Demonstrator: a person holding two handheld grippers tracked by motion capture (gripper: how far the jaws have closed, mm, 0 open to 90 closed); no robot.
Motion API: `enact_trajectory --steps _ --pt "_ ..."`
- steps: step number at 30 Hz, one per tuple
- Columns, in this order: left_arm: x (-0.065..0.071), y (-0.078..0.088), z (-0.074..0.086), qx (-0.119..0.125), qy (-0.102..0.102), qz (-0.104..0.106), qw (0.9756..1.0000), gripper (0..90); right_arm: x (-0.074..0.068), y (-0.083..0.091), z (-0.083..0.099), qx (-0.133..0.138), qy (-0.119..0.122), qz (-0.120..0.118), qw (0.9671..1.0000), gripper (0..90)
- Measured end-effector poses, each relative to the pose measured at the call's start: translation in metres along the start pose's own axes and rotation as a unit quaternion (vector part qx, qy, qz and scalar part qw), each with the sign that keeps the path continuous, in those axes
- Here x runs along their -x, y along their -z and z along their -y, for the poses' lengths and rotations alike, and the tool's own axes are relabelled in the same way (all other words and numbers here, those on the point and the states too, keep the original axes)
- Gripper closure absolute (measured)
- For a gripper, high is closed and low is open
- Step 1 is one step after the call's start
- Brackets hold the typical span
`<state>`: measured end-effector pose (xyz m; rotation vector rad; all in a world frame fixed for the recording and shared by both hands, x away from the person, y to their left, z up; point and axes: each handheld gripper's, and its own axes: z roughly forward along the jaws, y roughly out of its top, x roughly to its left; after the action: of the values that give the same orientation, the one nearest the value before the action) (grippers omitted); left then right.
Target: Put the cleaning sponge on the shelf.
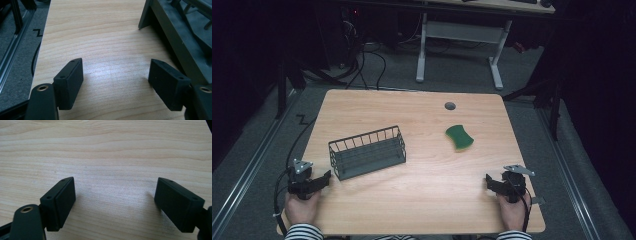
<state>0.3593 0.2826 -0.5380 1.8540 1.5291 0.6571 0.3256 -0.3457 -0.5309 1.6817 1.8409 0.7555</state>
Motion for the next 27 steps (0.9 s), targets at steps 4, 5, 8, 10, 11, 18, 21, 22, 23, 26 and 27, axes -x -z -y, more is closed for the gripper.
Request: enact_trajectory --steps 4,5,8,10,11,18,21,22,23,26,27 --pt "0.0000 0.0001 0.0000 -0.001 -0.001 0.000 1.0000 28.8 -0.0001 0.0000 0.0000 0.000 0.000 0.000 1.0000 17.1" --pt "0.0001 0.0000 0.0000 0.000 0.000 0.000 1.0000 28.8 -0.0001 0.0000 0.0000 0.000 0.000 0.000 1.0000 17.2" --pt "0.0002 -0.0001 -0.0001 0.000 -0.002 0.002 1.0000 28.3 -0.0002 0.0000 -0.0001 0.000 -0.001 0.000 1.0000 17.2" --pt "0.0006 -0.0002 -0.0001 -0.001 -0.005 0.005 1.0000 26.7 0.0007 -0.0003 -0.0006 -0.001 0.004 -0.001 1.0000 17.2" --pt "0.0007 -0.0002 -0.0001 -0.001 -0.006 0.006 1.0000 26.7 0.0009 -0.0004 -0.0007 -0.001 0.004 -0.001 1.0000 17.1" --pt "0.0008 -0.0002 -0.0002 -0.001 -0.006 0.007 1.0000 26.5 0.0041 -0.0019 -0.0018 -0.001 0.017 -0.017 0.9997 15.8" --pt "0.0009 -0.0002 -0.0002 -0.001 -0.007 0.009 0.9999 26.5 0.0054 -0.0008 -0.0010 -0.003 0.024 -0.025 0.9994 15.8" --pt "0.0009 -0.0001 -0.0001 -0.002 -0.008 0.010 0.9999 26.5 0.0052 -0.0008 -0.0008 -0.002 0.024 -0.024 0.9994 15.9" --pt "0.0009 -0.0001 -0.0001 -0.002 -0.008 0.010 0.9999 26.5 0.0052 -0.0008 -0.0008 -0.002 0.024 -0.024 0.9994 15.9" --pt "0.0009 -0.0001 -0.0002 -0.002 -0.009 0.010 0.9999 26.5 0.0039 0.0000 -0.0015 -0.006 0.022 -0.022 0.9995 17.6" --pt "0.0009 -0.0001 -0.0002 -0.002 -0.009 0.010 0.9999 26.5 0.0039 0.0000 -0.0015 -0.006 0.022 -0.022 0.9995 17.6"
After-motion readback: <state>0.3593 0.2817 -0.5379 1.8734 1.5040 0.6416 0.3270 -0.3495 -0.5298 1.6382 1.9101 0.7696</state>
